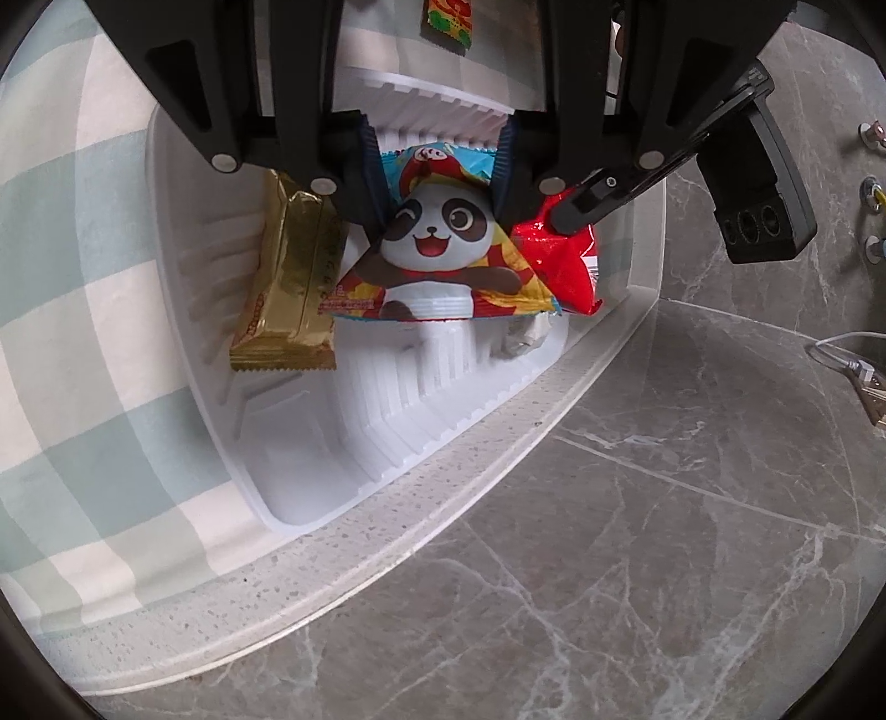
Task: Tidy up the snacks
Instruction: 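Carry the red and panda bags into the white tray and release them, then move both tools back over the remaining snacks on the table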
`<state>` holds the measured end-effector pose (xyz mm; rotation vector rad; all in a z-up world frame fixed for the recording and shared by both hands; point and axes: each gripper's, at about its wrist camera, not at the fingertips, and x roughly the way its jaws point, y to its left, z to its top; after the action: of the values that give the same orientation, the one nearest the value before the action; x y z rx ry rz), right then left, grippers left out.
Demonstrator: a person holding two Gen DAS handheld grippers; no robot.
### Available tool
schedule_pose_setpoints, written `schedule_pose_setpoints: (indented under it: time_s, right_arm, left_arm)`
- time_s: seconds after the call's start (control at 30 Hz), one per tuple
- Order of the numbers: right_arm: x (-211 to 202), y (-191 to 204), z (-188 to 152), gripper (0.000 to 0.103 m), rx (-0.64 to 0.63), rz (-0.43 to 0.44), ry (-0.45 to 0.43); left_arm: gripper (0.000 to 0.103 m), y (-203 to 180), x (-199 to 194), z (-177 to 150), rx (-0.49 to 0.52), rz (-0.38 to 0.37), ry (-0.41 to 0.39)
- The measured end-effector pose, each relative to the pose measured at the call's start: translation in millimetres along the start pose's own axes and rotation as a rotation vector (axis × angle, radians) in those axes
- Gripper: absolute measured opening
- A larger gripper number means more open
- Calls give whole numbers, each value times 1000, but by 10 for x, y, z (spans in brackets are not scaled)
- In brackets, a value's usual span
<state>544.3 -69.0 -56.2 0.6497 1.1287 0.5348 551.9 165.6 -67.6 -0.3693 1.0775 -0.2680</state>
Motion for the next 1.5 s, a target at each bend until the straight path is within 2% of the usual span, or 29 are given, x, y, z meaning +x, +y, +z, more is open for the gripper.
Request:
schedule_pose_setpoints:
  time_s: [0.03,0.23,0.5,0.77,0.93,1.5]
  right_arm:
    - [-2,2,-2,43,-3,-4,-1]
    - [-80,21,-19,49,-10,-9,-18]
    - [-271,88,-100,49,-19,11,-38]
    - [-545,191,-269,50,-33,29,-70]
    - [-774,262,-429,55,-51,40,-101]
    - [-1565,449,-1131,56,-118,63,-213]
  left_arm:
    - [17,-11,15,-4,5,17,1]
    - [18,-67,5,-20,32,50,-6]
    - [18,-202,-183,-16,77,71,-48]
    - [18,-358,-430,-152,109,85,-71]
    - [18,-496,-620,-275,140,96,-86]
    - [18,-934,-1277,-838,236,116,-139]
